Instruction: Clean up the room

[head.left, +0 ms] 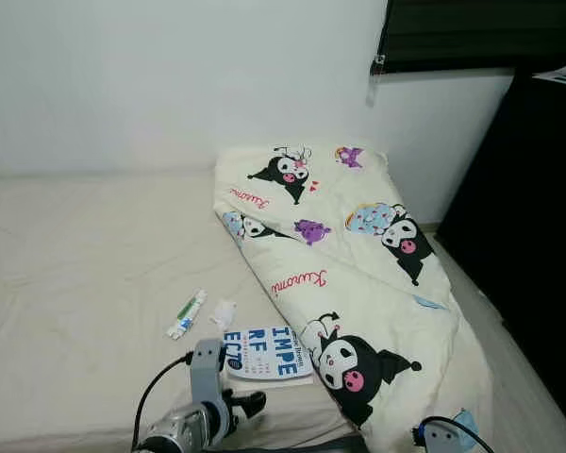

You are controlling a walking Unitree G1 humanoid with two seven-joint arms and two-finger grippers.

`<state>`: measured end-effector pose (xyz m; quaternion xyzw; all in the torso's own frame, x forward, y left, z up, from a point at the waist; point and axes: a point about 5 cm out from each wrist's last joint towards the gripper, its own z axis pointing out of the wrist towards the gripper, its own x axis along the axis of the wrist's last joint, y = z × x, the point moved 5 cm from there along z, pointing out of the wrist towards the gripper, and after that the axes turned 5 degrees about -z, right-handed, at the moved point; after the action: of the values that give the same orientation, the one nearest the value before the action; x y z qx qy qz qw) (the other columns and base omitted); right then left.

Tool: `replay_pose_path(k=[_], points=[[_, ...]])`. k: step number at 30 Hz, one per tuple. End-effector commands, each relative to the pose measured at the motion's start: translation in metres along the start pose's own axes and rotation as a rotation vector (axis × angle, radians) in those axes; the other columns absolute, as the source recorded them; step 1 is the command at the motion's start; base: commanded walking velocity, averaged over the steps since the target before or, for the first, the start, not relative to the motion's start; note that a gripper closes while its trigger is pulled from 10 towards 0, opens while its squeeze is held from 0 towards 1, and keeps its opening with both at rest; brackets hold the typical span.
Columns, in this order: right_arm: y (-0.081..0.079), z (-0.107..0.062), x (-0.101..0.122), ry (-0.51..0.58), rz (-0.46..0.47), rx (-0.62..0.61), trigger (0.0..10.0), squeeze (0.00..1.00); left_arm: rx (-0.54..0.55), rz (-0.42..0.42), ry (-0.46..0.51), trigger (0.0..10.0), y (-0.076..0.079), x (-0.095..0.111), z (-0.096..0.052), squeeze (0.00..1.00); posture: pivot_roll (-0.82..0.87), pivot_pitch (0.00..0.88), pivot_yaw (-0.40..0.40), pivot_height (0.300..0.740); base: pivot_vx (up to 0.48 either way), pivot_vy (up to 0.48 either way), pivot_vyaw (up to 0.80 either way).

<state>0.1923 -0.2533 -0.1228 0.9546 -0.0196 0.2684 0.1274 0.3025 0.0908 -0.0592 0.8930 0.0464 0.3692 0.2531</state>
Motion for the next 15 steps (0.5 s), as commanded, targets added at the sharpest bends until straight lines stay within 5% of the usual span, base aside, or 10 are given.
replay_pose_path(k=[1, 5, 15], points=[[0.002, 0.001, 0.001, -0.011, 0.018, -0.009, 10.0, 0.00, -0.006, -0.025, 0.072, 10.0, 0.005, 0.017, 0.002, 0.00, -0.11, 0.067, 0.007, 0.730, 0.000, 0.000, 0.00], [0.003, 0.002, 0.018, 0.029, 0.031, -0.006, 10.0, 0.00, -0.003, -0.049, 0.188, 10.0, 0.010, 0.047, 0.003, 0.00, -0.11, 0.067, 0.005, 0.715, 0.000, 0.000, 0.00], [-0.001, 0.003, 0.026, 0.051, 0.034, 0.006, 10.0, 0.00, 0.012, -0.140, 0.281, 10.0, 0.008, 0.071, 0.001, 0.00, -0.11, 0.076, 0.004, 0.685, 0.000, 0.000, 0.00]])
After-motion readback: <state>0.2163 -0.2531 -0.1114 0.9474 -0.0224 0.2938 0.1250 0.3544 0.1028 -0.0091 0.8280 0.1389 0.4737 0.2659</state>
